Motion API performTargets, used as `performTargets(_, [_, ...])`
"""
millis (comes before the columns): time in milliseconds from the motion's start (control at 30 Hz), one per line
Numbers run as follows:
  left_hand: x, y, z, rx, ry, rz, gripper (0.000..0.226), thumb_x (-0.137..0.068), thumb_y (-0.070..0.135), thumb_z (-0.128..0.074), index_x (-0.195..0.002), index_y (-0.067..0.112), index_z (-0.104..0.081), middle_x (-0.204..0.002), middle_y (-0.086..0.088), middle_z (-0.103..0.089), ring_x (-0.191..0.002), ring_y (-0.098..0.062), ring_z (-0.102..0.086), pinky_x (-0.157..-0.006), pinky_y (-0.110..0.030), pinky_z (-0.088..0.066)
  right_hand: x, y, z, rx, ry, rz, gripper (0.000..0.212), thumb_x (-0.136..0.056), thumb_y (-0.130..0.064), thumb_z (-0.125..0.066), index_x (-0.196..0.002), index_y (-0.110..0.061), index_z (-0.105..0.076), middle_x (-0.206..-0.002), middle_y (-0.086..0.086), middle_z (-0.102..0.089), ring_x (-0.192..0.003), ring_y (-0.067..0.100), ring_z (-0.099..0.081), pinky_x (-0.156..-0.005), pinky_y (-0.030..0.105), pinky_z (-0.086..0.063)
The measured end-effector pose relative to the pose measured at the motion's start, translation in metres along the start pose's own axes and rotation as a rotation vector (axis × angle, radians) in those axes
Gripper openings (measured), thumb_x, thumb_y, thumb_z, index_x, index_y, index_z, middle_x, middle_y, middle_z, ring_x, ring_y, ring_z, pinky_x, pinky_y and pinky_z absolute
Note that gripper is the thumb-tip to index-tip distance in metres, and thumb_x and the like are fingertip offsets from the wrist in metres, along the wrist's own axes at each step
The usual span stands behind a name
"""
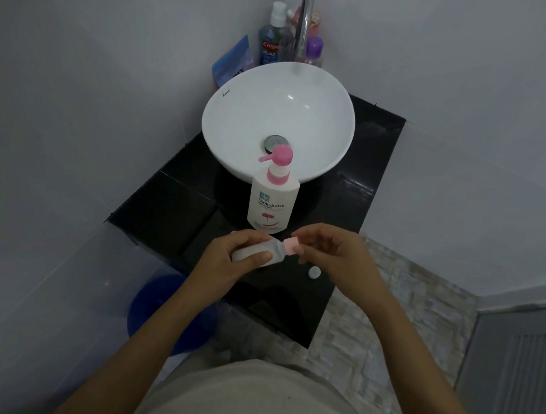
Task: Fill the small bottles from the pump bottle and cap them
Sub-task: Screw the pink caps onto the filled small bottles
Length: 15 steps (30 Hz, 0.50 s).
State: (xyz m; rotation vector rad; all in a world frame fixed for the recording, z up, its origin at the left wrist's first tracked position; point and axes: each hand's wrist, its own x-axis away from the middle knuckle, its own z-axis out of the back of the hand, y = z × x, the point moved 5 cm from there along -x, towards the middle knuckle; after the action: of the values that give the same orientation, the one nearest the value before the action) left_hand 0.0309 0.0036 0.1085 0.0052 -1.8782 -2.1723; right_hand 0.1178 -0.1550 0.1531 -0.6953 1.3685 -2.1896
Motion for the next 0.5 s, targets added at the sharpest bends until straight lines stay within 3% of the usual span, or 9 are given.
performTargets(67, [0.001, 0.001, -0.001, -0.005, -0.009, -0.005, 0.025, -0.084, 0.022, -0.067, -0.108, 0.027, -0.067, -0.112, 0.000, -0.065, -0.105, -0.011, -0.060, -0.084, -0.022, -0.052, -0.001, 0.002, -0.003, 0.047, 0.026, -0.061, 0.005, -0.087, -0.027, -0.062, -0.085, -0.024, -0.066, -0.073, -0.002, -0.070, -0.058, 0.007, -0.064, -0.059, 0.012, -0.051])
performTargets(167, [0.003, 0.004, 0.000, -0.010, -0.012, -0.012, 0.024, -0.081, 0.027, -0.067, -0.105, 0.033, -0.067, -0.111, 0.002, -0.065, -0.105, -0.012, -0.060, -0.085, -0.024, -0.053, -0.001, 0.004, -0.005, 0.139, 0.074, -0.102, 0.018, -0.088, -0.041, -0.054, -0.080, -0.028, -0.062, -0.069, -0.003, -0.068, -0.052, 0.004, -0.059, -0.055, 0.011, -0.049])
performTargets(233, [0.003, 0.007, 0.002, 0.005, -0.001, -0.022, 0.024, -0.082, 0.023, -0.067, -0.104, 0.031, -0.067, -0.109, 0.003, -0.067, -0.103, -0.008, -0.061, -0.082, -0.019, -0.052, 0.000, -0.002, -0.006, 0.079, 0.025, -0.065, 0.007, -0.088, -0.038, -0.056, -0.088, -0.032, -0.060, -0.077, -0.005, -0.068, -0.059, 0.004, -0.062, -0.058, 0.013, -0.052])
performTargets(300, [0.004, 0.010, 0.003, 0.020, 0.009, -0.033, 0.023, -0.083, 0.017, -0.067, -0.103, 0.028, -0.067, -0.107, 0.006, -0.067, -0.100, -0.003, -0.062, -0.078, -0.015, -0.051, 0.002, -0.006, -0.006, 0.019, -0.052, -0.012, 0.012, -0.087, -0.029, -0.062, -0.098, -0.029, -0.060, -0.084, -0.003, -0.068, -0.066, 0.008, -0.065, -0.063, 0.015, -0.053])
performTargets(400, [0.005, 0.010, 0.004, 0.020, 0.005, -0.029, 0.023, -0.083, 0.018, -0.068, -0.105, 0.025, -0.068, -0.106, 0.006, -0.067, -0.099, -0.003, -0.062, -0.078, -0.018, -0.052, 0.002, -0.007, -0.006, 0.075, -0.033, -0.027, 0.009, -0.087, -0.029, -0.062, -0.091, -0.022, -0.064, -0.077, -0.002, -0.069, -0.059, 0.008, -0.064, -0.060, 0.017, -0.053])
performTargets(500, [0.007, 0.007, 0.004, -0.001, -0.013, -0.012, 0.029, -0.078, 0.031, -0.069, -0.107, 0.028, -0.068, -0.112, 0.002, -0.066, -0.104, -0.012, -0.061, -0.085, -0.028, -0.054, 0.002, -0.002, -0.011, 0.220, 0.044, -0.108, 0.034, -0.089, -0.046, -0.050, -0.074, -0.019, -0.063, -0.060, 0.000, -0.065, -0.047, 0.007, -0.056, -0.053, 0.015, -0.049])
